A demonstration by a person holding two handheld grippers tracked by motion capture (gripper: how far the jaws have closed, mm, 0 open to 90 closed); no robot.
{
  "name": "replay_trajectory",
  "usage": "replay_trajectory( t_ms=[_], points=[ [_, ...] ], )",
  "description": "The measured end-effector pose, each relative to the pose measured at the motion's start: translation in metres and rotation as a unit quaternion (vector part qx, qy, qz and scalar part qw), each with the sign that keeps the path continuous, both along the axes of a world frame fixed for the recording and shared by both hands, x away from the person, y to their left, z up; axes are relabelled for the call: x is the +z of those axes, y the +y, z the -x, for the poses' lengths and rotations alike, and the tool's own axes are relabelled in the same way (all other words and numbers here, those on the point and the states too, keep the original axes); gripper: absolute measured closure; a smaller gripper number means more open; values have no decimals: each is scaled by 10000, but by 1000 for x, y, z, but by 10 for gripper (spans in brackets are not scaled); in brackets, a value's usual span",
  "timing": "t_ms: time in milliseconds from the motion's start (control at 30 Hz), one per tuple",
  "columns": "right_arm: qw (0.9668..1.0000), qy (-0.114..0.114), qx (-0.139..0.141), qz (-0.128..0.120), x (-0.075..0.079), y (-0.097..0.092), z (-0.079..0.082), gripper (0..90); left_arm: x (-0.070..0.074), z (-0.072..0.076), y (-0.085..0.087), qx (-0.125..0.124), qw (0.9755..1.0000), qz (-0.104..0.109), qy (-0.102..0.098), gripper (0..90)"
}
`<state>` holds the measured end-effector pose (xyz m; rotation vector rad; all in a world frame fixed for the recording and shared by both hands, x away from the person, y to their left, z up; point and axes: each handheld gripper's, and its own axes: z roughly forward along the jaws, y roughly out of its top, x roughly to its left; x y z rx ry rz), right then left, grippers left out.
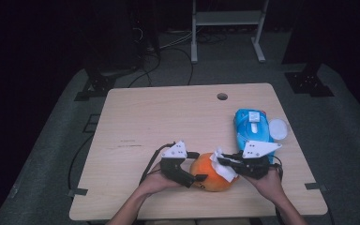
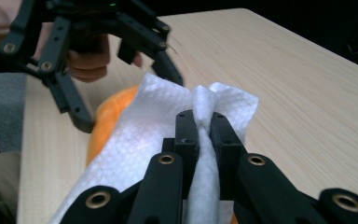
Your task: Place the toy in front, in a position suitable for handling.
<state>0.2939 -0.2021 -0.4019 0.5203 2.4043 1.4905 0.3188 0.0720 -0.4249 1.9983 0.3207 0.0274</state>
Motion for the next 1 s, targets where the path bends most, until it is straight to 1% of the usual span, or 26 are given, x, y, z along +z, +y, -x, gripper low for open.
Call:
replay_trajectory(
  t_ms=[67, 133, 200, 233, 267, 300, 333, 433, 500, 567, 600, 633, 700, 733, 767, 867, 933, 1000],
  points=[
    [9999, -42, 102, 63, 0, 9, 3, 828, -2, 0, -5, -27, 9998, -178, -77, 144],
    [9998, -85, 162, 125, 1, 16, 5, 827, -4, 0, -6, -15, 9998, -203, -52, 136],
    [9997, -84, 176, 120, 2, 19, 4, 827, -4, 0, -4, 0, 9998, -197, -10, 138],
    [9998, -65, 175, 97, 2, 19, 2, 828, -4, -1, -3, -16, 9998, -196, -10, 165],
    [9998, -65, 175, 97, 2, 19, 2, 828, -4, -1, -3, -16, 9998, -196, -10, 217],
    [9998, -31, 161, 63, 1, 17, 1, 828, -4, 0, -1, -45, 9996, -248, -126, 278],
    [9999, -36, 149, 54, 1, 15, 0, 828, -5, 0, 0, -37, 9997, -231, -121, 313],
    [10000, -5, 71, 52, 2, 9, 0, 827, -6, -2, 5, -27, 9995, -278, -139, 363],
    [10000, 2, 13, 52, 1, 4, 1, 827, -8, -4, 9, 2, 9996, -262, -47, 376],
    [10000, 20, -24, 61, 0, 1, 1, 827, -9, -5, 11, 7, 9997, -253, -15, 379],
    [10000, 39, -69, 50, -2, -4, 2, 828, -10, -6, 13, 26, 9997, -237, 27, 379],
    [9998, 132, -160, 10, -5, -14, 4, 827, -11, -7, 14, 46, 9997, -216, 71, 379],
    [9996, 169, -218, 18, -8, -20, 6, 827, -11, -8, 14, 49, 9997, -221, 78, 379],
    [9996, 169, -218, 18, -8, -20, 6, 827, -11, -8, 15, 61, 9997, -224, 105, 380],
    [9994, 217, -274, 41, -10, -25, 8, 828, -12, -9, 15, 91, 9997, -185, 140, 380],
    [9994, 203, -293, 38, -9, -24, 9, 828, -12, -9, 13, 144, 9996, -200, 122, 381],
    [9996, 149, -223, -2, -5, -20, 8, 827, -13, -9, 12, 185, 9996, -179, 152, 381],
    [9999, 53, -100, -40, 0, -11, 8, 827, -13, -10, 12, 187, 9995, -171, 182, 381]
  ],
)
